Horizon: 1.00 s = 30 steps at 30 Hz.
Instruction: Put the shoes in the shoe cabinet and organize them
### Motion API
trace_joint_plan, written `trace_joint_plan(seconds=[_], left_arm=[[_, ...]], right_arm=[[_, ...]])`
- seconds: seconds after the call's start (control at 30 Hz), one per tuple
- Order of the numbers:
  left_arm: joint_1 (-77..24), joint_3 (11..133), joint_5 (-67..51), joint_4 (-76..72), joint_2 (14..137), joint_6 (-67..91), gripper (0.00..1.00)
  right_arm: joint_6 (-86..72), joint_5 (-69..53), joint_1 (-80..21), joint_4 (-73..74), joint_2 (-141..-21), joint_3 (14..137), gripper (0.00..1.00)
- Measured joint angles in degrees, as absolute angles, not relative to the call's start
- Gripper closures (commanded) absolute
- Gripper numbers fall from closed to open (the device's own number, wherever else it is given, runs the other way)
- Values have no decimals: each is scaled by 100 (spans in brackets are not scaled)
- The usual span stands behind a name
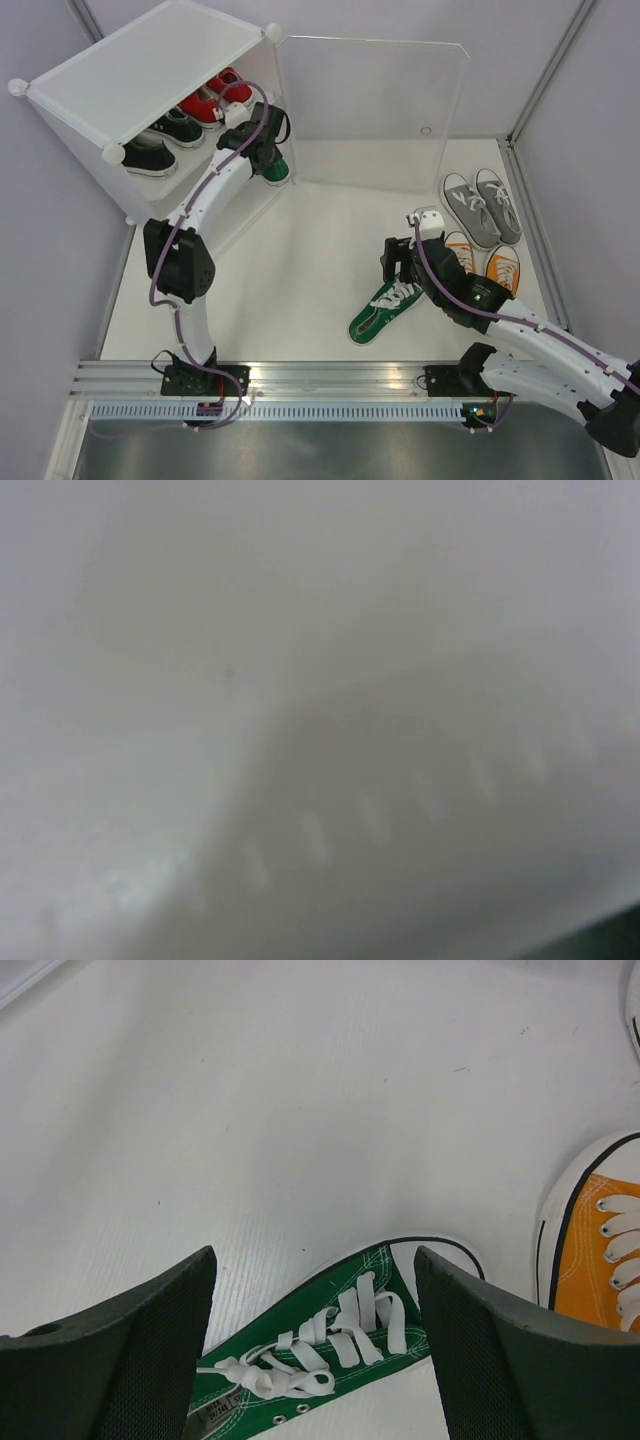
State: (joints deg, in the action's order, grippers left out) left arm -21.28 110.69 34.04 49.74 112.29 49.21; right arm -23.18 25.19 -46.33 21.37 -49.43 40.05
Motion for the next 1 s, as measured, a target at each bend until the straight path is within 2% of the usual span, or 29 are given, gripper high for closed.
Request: trace_joint_plan(seconds=[0.17, 0.63, 0.77, 1.0], left_arm=[[-2185, 10951, 3402, 4904, 11019, 4915, 13], [-2453, 10477, 3898, 4364, 9730, 4908, 7], [-2657, 10256, 3959, 4230, 9695, 4888, 0], [-3343, 9867, 4307, 4191, 9738, 4851, 0]], right_arm=[[-2314, 2324, -4633, 2137, -5105, 4003, 16], [-2311, 2158, -4633, 2132, -5159, 3999, 17], [-2314, 2139, -4633, 2128, -5157, 3988, 17], [-2311, 2121, -4633, 2099, -5153, 3977, 16]])
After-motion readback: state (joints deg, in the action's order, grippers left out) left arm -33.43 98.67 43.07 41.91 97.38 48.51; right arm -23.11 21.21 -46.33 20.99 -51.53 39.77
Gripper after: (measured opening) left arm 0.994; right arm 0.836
